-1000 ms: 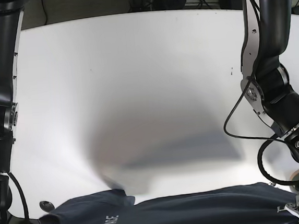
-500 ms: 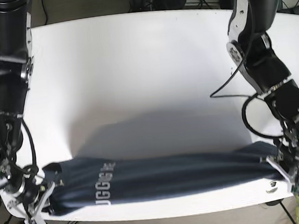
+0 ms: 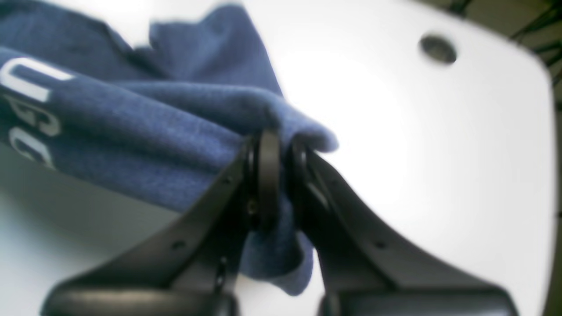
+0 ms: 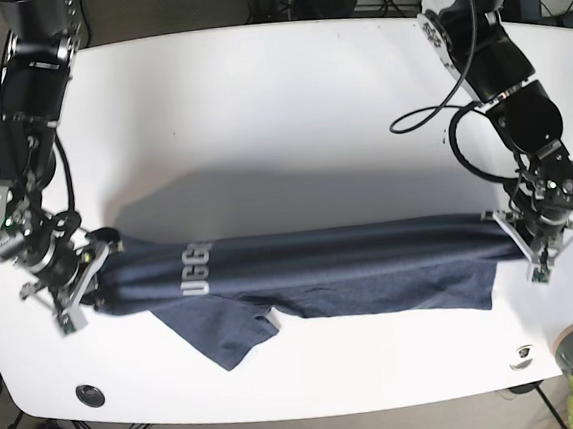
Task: Fold the T-shirt properly
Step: 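Lift the hem with both grippers and carry it over the shirt, then lay the hem onto the collar edge and open both grippers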
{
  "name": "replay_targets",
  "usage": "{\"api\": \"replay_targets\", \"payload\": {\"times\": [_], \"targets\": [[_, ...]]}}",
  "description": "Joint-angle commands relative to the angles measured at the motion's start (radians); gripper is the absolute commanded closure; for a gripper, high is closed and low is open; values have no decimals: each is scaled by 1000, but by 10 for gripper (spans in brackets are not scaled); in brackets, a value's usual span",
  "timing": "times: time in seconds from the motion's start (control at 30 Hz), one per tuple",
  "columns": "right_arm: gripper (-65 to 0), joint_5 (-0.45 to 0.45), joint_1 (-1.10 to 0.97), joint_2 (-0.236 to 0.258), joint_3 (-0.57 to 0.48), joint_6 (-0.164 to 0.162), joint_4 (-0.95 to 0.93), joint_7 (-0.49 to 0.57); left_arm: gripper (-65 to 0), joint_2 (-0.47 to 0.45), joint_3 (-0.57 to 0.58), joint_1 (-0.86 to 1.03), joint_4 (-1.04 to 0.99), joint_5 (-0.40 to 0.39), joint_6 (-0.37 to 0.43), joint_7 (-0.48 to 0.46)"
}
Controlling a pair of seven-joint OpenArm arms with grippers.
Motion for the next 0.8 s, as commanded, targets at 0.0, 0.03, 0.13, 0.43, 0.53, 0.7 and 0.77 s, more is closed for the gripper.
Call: {"api": "replay_targets", "payload": {"times": [0.0, 0.03, 0.13, 0.43, 0.53, 0.7, 0.77], "targets": [[0, -2, -19, -2, 30, 0, 59, 20, 0, -13, -2, 8, 32, 6, -13, -17], [0, -2, -48, -10, 36, 0, 75, 20, 0, -13, -2, 34, 44, 6, -21, -17], [0, -2, -138, -30, 39, 0, 128, 20, 0, -15, -3, 112, 93, 6, -33, -17], [0, -2, -310, -113, 102, 1, 199, 22, 0, -12, -67, 243, 112, 4, -62, -17], [0, -2, -347, -113, 109, 1, 204, 22, 0, -13, -95, 253, 109, 6, -94, -17], [0, -2, -422, -113, 111, 1, 207, 22, 0, -21, -124, 299, 107, 6, -94, -18], [0, -2, -445, -111, 111, 3, 207, 22, 0, -24, -124, 313, 107, 6, -94, -18]]}}
